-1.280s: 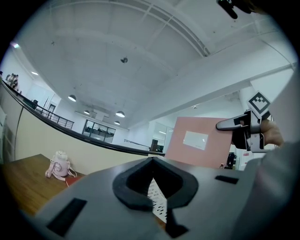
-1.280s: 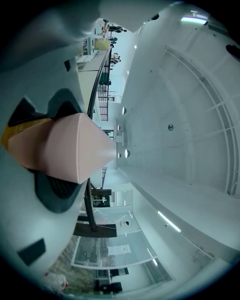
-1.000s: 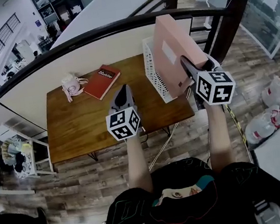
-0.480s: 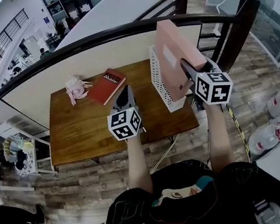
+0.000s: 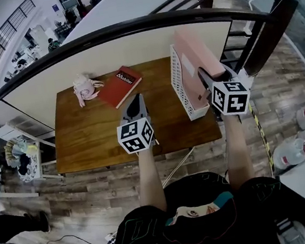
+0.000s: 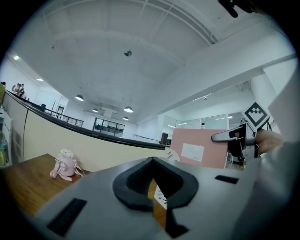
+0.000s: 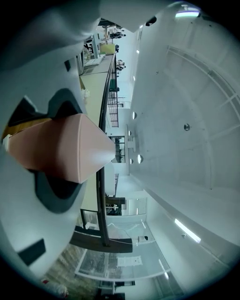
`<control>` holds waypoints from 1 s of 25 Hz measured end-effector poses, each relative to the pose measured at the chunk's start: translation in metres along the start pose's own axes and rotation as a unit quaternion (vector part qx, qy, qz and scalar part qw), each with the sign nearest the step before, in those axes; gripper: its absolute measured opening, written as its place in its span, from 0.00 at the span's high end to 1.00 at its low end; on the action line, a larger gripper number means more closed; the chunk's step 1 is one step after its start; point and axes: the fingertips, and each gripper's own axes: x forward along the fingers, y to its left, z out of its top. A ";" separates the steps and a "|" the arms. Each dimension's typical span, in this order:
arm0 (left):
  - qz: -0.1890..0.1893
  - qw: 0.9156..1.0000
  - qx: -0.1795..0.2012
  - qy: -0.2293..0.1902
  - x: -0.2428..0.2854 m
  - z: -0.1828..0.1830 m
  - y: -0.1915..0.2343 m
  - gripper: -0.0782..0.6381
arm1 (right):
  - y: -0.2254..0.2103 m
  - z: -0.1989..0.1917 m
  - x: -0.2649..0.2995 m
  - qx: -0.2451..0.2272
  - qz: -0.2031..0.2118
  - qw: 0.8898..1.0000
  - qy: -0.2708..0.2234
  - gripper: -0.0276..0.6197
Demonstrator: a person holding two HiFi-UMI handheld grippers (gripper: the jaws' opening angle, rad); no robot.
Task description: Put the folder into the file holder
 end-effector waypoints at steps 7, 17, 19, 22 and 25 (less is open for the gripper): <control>0.010 0.999 -0.007 0.037 -0.001 -0.028 0.011 0.90 | 0.006 -0.050 0.024 0.004 0.003 0.999 0.052 0.51; 0.014 0.997 -0.026 0.073 -0.006 -0.063 0.016 0.90 | 0.013 -0.081 0.032 -0.004 0.006 0.997 0.078 0.50; 0.009 0.997 -0.027 0.072 -0.006 -0.063 0.013 0.90 | 0.016 -0.082 0.029 -0.015 0.006 0.996 0.087 0.50; 0.002 0.997 -0.025 0.067 -0.006 -0.059 0.010 0.90 | 0.016 -0.075 0.022 -0.027 0.002 0.996 0.083 0.50; -0.002 0.998 -0.023 0.062 -0.007 -0.053 0.008 0.90 | 0.016 -0.058 0.013 -0.035 -0.002 0.997 0.062 0.50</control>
